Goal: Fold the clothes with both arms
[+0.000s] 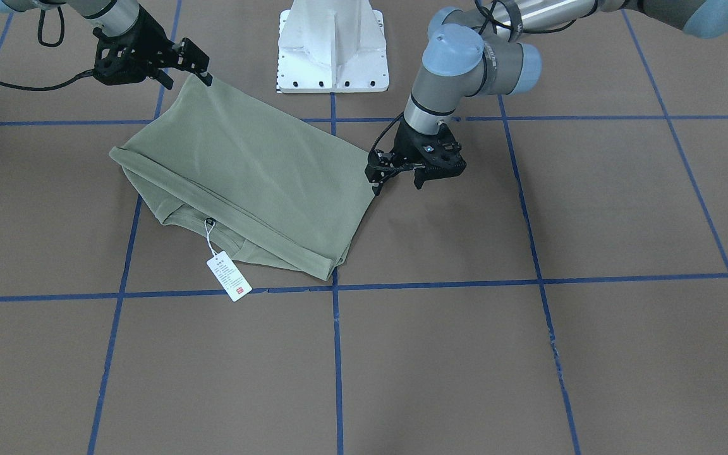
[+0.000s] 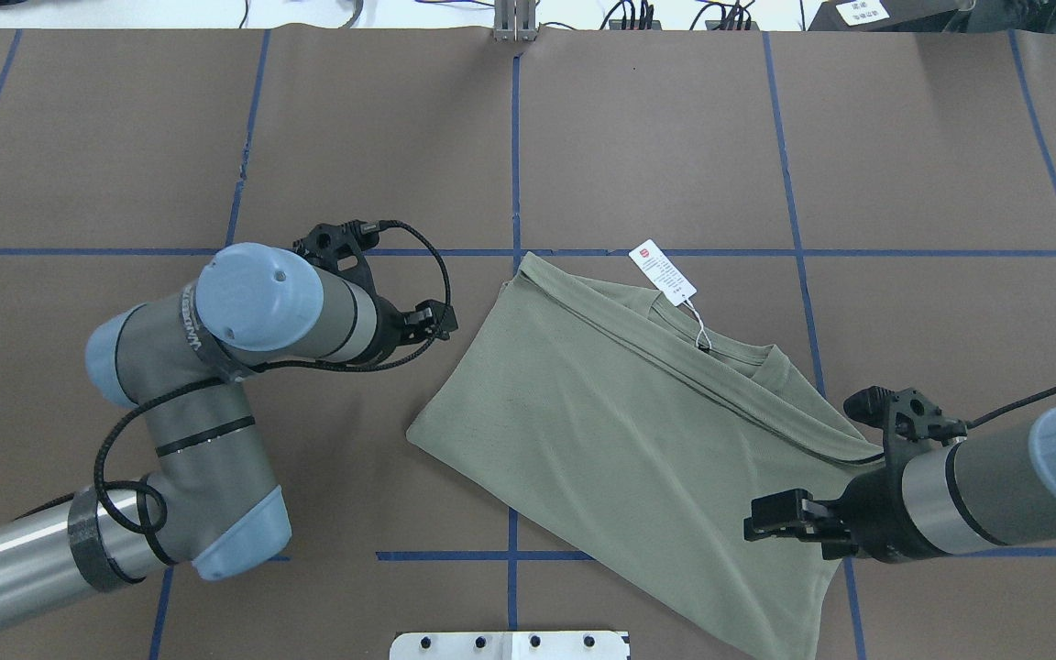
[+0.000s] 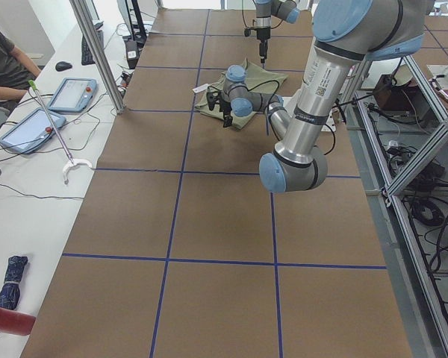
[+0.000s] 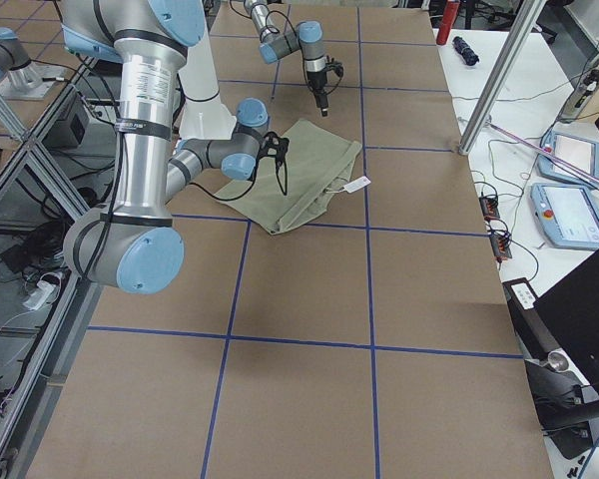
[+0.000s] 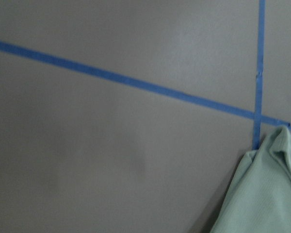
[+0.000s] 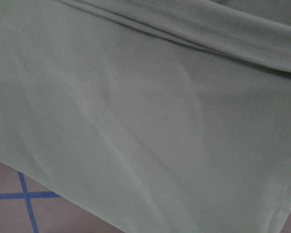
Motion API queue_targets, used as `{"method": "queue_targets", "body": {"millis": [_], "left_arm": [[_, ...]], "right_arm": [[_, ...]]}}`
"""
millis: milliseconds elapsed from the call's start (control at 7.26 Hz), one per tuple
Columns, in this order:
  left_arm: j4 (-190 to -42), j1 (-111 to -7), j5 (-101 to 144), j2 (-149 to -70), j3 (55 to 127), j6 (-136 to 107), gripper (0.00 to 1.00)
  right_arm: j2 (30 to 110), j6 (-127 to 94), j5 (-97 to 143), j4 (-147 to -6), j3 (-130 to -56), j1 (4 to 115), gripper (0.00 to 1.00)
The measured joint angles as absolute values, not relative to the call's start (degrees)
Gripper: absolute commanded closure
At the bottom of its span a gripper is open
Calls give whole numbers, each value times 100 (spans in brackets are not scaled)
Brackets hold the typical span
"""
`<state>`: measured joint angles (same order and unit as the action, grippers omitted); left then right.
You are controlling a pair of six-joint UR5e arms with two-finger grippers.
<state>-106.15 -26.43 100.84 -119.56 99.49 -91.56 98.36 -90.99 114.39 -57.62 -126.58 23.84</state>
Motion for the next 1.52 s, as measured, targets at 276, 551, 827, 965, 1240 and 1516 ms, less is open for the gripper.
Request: {"method": "queue_targets", "body": {"millis": [276, 551, 827, 965, 1240, 1516], "left_arm": [[-10142, -2405, 9976, -12000, 10048, -9407, 2], [-10029, -2200, 9953, -12070, 9981, -9552, 8], [-10018, -2115, 9951, -12116, 9920, -9668, 50], [-10014, -2106, 9957, -12146, 9908, -9702, 72], [-10017, -2101, 9970, -12176, 9899, -9720, 100], [-9988, -2105, 9990, -12199, 9927, -9724, 100]], "right_arm": [[9762, -9082, 11420, -5765, -12588, 2600, 0], [9742, -9079, 11417, -5766, -12576, 2680, 0], [9739, -9079, 11417, -5768, -12570, 2717, 0], [9740, -9079, 11417, -5771, -12569, 2731, 0], [9746, -9079, 11417, -5776, -12553, 2768, 0], [9742, -9085, 11411, -5782, -12528, 2815, 0]]}}
